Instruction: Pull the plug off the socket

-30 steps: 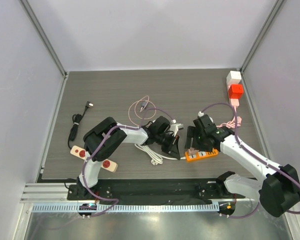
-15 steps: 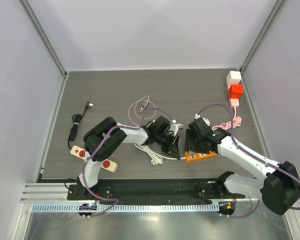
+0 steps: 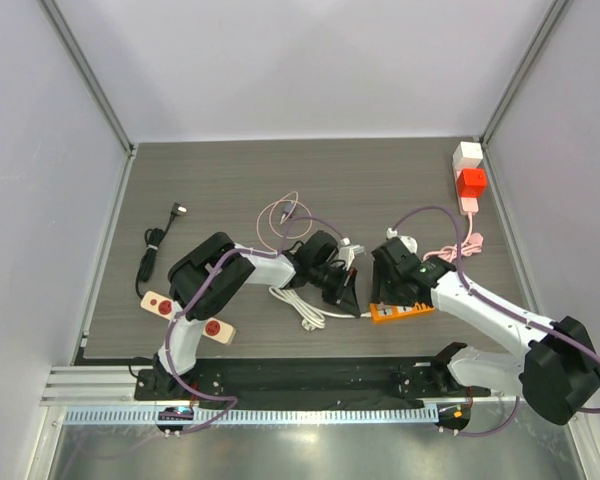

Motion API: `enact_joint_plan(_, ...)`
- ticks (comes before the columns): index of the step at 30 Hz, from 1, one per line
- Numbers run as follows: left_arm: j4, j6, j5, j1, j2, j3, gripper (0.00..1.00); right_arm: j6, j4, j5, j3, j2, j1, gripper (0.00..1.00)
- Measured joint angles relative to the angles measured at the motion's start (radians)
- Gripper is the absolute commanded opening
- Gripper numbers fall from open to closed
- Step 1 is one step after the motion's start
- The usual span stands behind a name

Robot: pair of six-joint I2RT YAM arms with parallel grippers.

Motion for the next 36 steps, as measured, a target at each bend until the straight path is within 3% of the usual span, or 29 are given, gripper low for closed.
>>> enact_joint_plan(10, 0.003, -0.008, 0.001, 0.009, 0.002, -0.002, 0.0, 0.014, -0.003, 0.038, 0.002, -0.027, 0.02, 0.02)
enact_joint_plan(22, 0.003, -0.008, -0.001, 0.013, 0.002, -0.002, 0.0, 0.045, 0.022, 0.018, 0.024, -0.166, -0.022, 0.01)
enact_joint_plan(31, 0.014, -0.008, 0.0, 0.014, 0.002, -0.008, 0.0, 0.051, 0.025, -0.018, 0.024, -0.177, -0.061, 0.01)
enact_joint_plan(36, 0.056, -0.007, 0.003, 0.014, -0.006, -0.038, 0.33, 0.039, 0.019, 0.007, 0.035, -0.17, -0.061, 0.01)
